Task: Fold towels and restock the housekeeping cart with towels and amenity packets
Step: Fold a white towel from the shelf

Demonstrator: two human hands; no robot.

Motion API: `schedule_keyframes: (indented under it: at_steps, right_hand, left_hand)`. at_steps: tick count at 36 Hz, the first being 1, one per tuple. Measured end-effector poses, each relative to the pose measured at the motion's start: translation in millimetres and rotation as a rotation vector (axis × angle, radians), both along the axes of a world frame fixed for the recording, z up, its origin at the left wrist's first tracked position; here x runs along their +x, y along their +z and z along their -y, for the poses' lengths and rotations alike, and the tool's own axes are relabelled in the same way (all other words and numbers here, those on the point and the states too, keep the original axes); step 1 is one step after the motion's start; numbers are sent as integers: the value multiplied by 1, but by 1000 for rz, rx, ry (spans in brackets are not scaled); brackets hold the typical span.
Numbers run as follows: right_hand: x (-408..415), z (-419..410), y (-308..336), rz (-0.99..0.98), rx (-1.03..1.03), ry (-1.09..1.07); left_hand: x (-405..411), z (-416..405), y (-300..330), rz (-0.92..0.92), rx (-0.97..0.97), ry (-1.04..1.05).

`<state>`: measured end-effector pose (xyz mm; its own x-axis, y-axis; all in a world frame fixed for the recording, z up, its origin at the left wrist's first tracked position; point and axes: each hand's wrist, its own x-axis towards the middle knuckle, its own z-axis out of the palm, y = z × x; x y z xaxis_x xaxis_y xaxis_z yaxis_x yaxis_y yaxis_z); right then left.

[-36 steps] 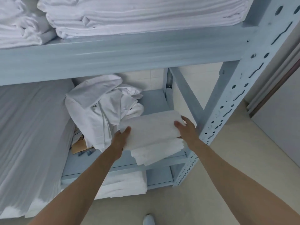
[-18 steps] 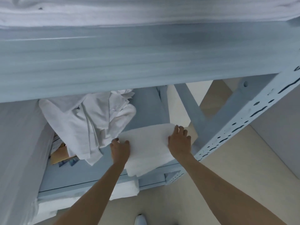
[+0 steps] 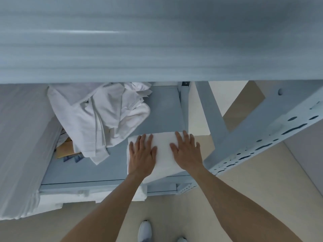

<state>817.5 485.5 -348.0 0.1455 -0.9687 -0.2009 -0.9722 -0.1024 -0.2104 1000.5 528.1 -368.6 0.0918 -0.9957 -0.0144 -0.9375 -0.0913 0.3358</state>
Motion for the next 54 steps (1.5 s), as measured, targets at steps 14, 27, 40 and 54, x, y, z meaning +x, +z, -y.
schedule_keyframes:
  at_steps: [14,27,40,54]
  right_hand:
    - [-5,0,22,9,20,39]
    - [-11,-72,104,768,-160,-101]
    - [-13,-189,175,1497,-2,-346]
    - [-1,-396,152,1496,-25,-422]
  left_hand:
    - [6,2,20,1,35,-37]
    - [-38,-98,127,-1203,-197,389]
    - [-13,-225,199,-1387,-484,317]
    - [-7,-405,166,-1567,-462,310]
